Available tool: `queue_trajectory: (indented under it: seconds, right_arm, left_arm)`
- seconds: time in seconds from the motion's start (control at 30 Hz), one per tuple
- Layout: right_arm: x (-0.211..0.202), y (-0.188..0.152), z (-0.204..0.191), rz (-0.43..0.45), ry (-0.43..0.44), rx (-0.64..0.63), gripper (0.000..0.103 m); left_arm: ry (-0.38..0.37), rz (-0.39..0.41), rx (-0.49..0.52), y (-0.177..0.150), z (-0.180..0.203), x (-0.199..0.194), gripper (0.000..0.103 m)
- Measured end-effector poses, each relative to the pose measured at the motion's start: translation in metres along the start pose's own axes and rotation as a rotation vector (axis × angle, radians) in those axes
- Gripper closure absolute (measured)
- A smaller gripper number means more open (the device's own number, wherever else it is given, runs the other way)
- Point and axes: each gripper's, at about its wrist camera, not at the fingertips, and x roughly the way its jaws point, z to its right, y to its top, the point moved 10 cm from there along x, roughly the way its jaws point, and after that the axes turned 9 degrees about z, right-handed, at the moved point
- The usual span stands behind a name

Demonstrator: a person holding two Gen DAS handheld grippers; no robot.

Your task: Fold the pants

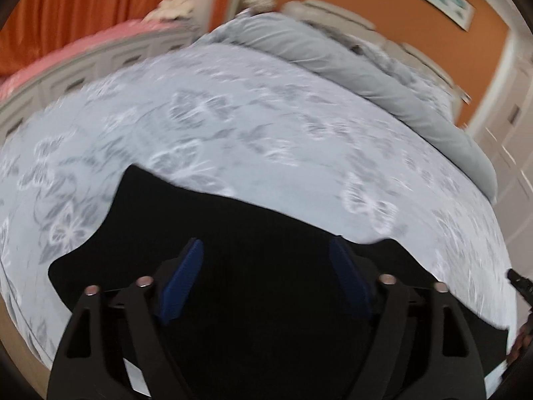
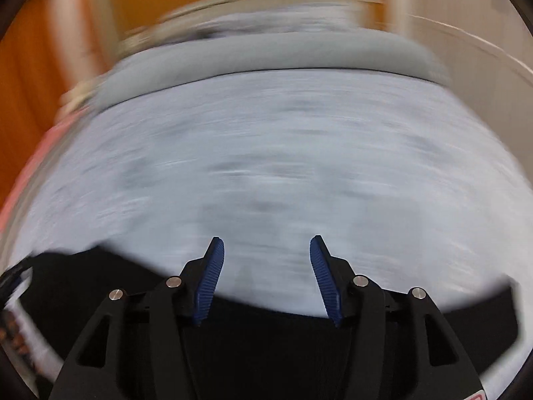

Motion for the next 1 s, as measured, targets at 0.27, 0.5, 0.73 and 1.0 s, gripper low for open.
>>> queue_trajectory:
  seconds: [0.27, 0.5, 0.73, 1.0]
  right_arm:
    - [-0.063, -0.089, 0.285, -0.085, -0.424, 0.286, 0.045]
    - [-0.051, -0.118, 0.301, -0.111, -0.328, 0.222, 0.049]
    - [-0.048, -0.11, 0.311, -0.101, -0.36, 0.242, 0.09]
    - [-0.078, -0.125, 0.321, -0.086, -0.339, 0.387, 0.032]
  left_arm:
    - [-0.108, 0.073, 0.044, -0.006, 0.074, -0.02, 0.007]
    - [-0.179, 0.05, 0.15, -0.054, 0.161, -0.024, 0.007]
    - [-0.157, 0.019, 0.426, -0.111, 0.207, -0.02, 0.007]
    - [-0.122, 0.007, 0.363, -0.103, 0.189, -0.019, 0.007]
